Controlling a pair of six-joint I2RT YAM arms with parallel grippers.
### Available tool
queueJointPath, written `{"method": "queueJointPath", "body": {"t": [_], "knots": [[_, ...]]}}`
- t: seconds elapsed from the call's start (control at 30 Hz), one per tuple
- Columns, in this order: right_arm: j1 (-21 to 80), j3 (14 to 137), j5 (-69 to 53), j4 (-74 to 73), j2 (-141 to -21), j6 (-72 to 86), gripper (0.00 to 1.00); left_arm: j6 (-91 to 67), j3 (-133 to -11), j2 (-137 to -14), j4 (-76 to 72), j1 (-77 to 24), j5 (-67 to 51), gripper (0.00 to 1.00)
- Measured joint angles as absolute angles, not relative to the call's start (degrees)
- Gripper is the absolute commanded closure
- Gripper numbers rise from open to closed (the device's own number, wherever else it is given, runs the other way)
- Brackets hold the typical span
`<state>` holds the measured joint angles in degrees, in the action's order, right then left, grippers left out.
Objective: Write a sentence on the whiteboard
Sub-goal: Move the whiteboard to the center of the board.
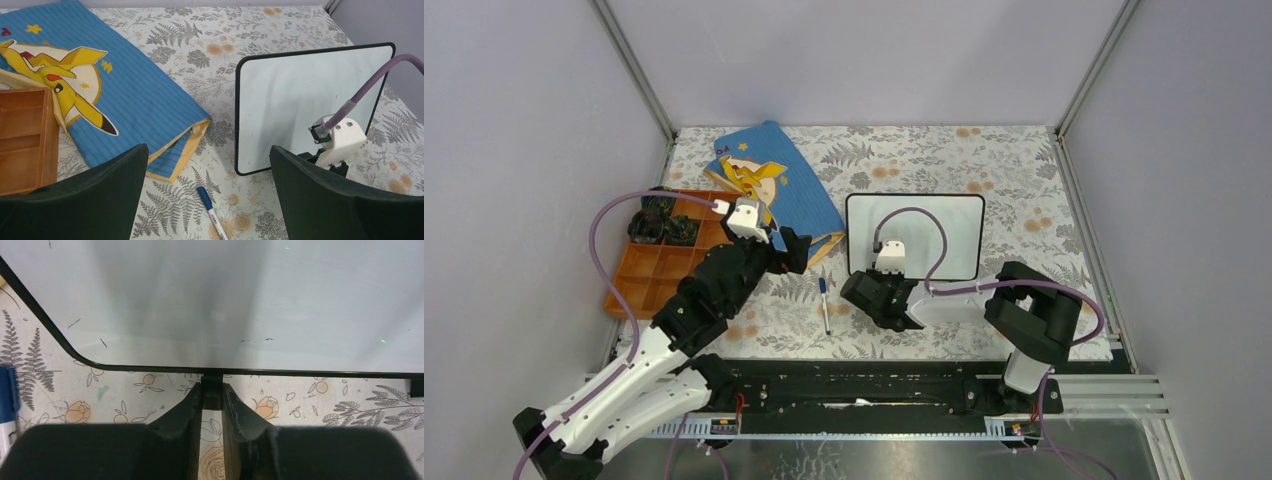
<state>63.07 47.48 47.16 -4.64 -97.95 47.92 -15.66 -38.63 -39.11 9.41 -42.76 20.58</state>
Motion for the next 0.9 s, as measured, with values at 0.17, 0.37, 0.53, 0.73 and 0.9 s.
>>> {"method": "queueJointPath", "body": {"t": [0.17, 0.37, 0.53, 0.73, 0.9], "knots": [[63.7, 48.6, 47.3, -5.1, -98.7, 48.7, 0.75, -15.4, -38.6, -39.6, 9.4, -42.8, 20.7, 0.01], [63.9, 48.7, 45.4, -5.0, -98.7, 48.9, 0.39, -15.3, -38.2, -39.6, 9.4, -43.0, 21.6, 0.01], [64.5, 47.3, 43.7, -4.0, -95.5, 48.4, 0.33, -15.0, -38.1, -39.6, 9.4, -43.1, 21.8, 0.01], [65.6, 43.0, 41.3, -3.5, -84.0, 45.8, 0.3, -14.8, -38.1, -39.7, 9.4, -43.1, 22.9, 0.01], [65.9, 38.8, 39.5, -4.0, -69.6, 38.3, 0.27, -14.8, -37.1, -40.5, 7.1, -43.1, 23.2, 0.01]]}}
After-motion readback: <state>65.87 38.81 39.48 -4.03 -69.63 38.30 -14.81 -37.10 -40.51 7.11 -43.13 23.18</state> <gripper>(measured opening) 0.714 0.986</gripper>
